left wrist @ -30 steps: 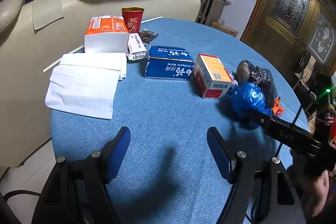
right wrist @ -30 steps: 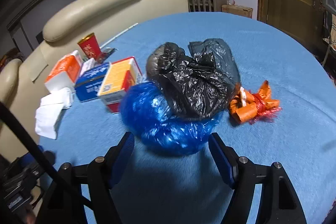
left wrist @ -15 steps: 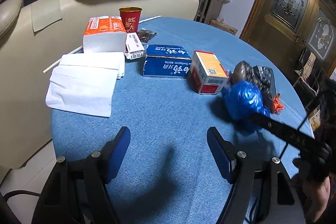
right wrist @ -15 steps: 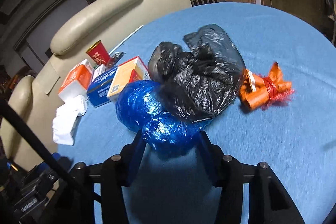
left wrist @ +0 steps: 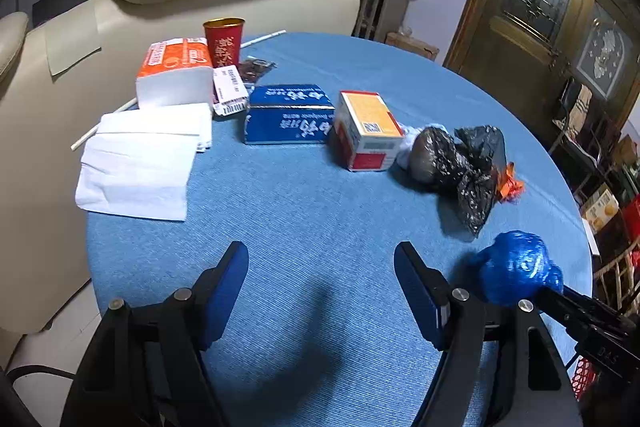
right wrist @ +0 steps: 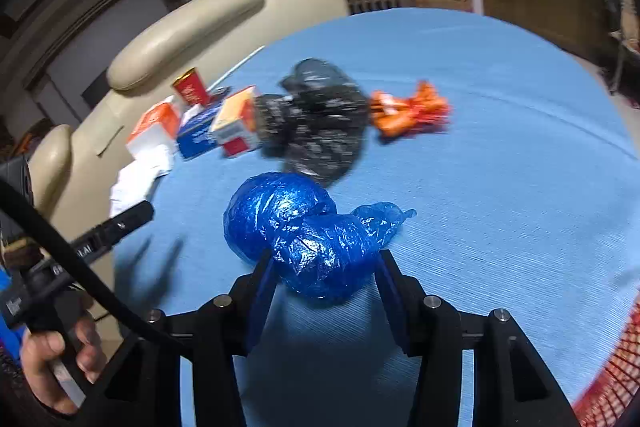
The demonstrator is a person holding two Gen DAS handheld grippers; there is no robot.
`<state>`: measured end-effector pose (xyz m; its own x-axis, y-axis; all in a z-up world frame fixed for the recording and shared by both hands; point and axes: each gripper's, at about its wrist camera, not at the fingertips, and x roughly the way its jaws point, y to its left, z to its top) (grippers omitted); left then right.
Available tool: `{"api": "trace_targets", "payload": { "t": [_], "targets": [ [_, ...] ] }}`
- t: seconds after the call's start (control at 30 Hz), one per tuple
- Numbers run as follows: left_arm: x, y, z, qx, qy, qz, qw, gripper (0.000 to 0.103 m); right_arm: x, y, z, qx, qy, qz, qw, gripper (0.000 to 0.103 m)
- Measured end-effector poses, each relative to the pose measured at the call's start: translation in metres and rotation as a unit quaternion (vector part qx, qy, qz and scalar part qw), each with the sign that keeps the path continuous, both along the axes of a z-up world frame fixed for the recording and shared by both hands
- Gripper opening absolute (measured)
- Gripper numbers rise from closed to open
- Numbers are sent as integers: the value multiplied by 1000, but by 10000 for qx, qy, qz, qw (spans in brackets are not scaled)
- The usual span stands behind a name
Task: Collect trash
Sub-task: 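Grasp the blue plastic bag with the right tool, then grasp the yellow medicine box with the left tool while the right tool holds the blue bag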
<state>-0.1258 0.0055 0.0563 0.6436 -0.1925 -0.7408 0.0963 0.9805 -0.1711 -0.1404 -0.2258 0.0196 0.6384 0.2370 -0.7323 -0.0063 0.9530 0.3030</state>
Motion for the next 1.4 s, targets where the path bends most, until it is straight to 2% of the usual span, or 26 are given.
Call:
{"api": "trace_targets", "payload": {
  "t": [0.13, 0.17, 0.2, 0.4, 0.53, 0.57, 0.67, 0.73, 0.8, 0.87, 1.03, 1.23, 1.4],
  "targets": [
    [-2, -7, -1, 34, 14, -105, 9999, 76, -6, -12, -3, -62, 139, -84, 9998, 58],
    [-2, -8, 0, 45, 4, -118, 9999, 76, -7, -13, -3, -100, 135, -98, 9998, 68],
    [-2, -8, 1, 50, -7, -123, 9999, 76, -7, -14, -2, -129, 124, -69, 9998, 72],
    [0, -4, 0, 26, 14, -60, 10000, 76, 0, 6, 10, -680, -84, 329, 9971, 73],
    [1, -4, -2, 45, 39, -70, 10000, 76, 5, 24, 26, -1226, -440, 682, 9891, 76],
    [1, -5, -3, 42, 46, -73, 10000, 76, 7, 29, 27, -1325, -471, 804, 9868, 79],
    [2, -4, -3, 37, 46, -90, 9999, 76, 20, 42, 16, -1642, -392, 1162, 9788, 79],
    [2, -3, -3, 36, 35, -103, 9999, 76, 31, 41, 2, -1420, -13, 1332, 9809, 79],
    [4, -2, -3, 34, 38, -97, 9999, 76, 34, 38, -6, -1226, 147, 1371, 9828, 78],
    [7, -3, -4, 35, 60, -118, 9999, 76, 33, 35, -10, -1108, 181, 1317, 9849, 70],
    [25, -17, -3, -23, 79, -290, 9995, 76, 28, 23, -12, -737, 202, 1042, 9916, 69],
    [74, -46, 7, 83, -18, -389, 9992, 76, 25, 16, -17, -492, 217, 909, 9944, 69],
    [112, -55, 2, 268, 29, -118, 9996, 76, 25, 16, -25, -382, 284, 845, 9953, 69]
  ]
}}
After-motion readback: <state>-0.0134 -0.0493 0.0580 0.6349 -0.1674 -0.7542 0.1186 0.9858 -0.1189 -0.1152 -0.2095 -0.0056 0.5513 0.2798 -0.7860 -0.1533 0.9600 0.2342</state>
